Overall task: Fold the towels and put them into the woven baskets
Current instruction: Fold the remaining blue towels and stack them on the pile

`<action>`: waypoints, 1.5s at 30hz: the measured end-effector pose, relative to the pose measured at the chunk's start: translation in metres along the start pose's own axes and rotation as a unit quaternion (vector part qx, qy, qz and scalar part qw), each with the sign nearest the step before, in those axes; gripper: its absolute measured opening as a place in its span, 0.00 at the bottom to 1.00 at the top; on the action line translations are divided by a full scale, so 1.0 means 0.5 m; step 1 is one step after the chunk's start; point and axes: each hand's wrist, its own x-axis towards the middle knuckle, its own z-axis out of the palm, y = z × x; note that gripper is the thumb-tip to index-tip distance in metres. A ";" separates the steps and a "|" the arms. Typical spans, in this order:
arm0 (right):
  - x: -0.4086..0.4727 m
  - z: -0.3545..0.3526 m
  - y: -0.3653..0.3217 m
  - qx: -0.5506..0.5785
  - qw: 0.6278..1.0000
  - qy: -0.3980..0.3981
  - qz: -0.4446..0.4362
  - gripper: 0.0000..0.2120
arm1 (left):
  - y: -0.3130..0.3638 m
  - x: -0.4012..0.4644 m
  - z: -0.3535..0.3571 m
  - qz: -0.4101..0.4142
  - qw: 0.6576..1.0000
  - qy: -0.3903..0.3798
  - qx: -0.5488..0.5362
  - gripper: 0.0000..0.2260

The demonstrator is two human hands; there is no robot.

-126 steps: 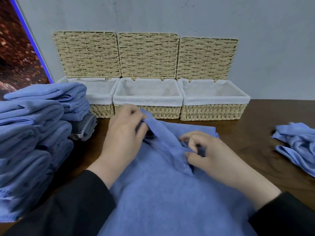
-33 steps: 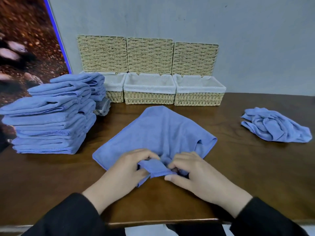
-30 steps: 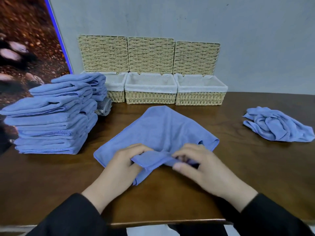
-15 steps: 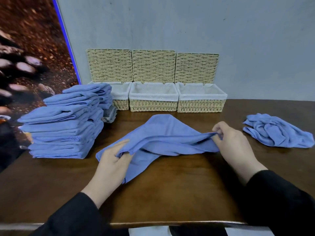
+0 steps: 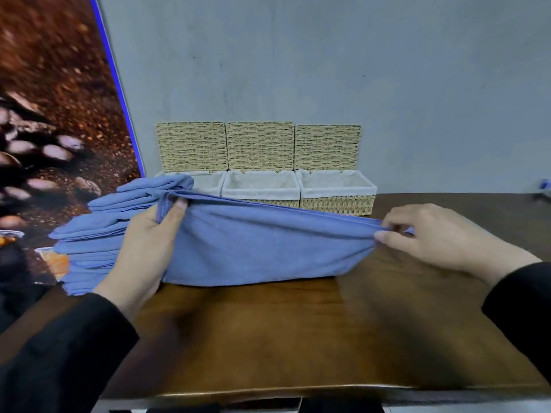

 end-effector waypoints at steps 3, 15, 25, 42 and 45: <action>0.006 -0.044 -0.017 0.091 0.991 0.082 0.048 0.18 | 0.019 0.019 -0.017 -0.018 0.999 -0.010 -0.034 0.21; 0.042 -0.139 -0.084 0.482 0.813 0.307 0.111 0.08 | 0.099 0.078 -0.023 0.020 0.999 -0.009 -0.049 0.18; 0.211 0.046 -0.016 0.372 0.886 0.208 0.186 0.11 | -0.014 0.179 0.061 0.030 0.961 -0.075 0.263 0.07; 0.142 0.353 -0.091 0.098 0.979 -0.174 -0.042 0.40 | -0.277 0.064 0.181 0.049 0.759 -0.362 0.540 0.33; 0.155 0.345 -0.095 0.135 0.976 -0.168 -0.029 0.34 | -0.272 0.071 0.187 0.019 0.749 -0.374 0.547 0.32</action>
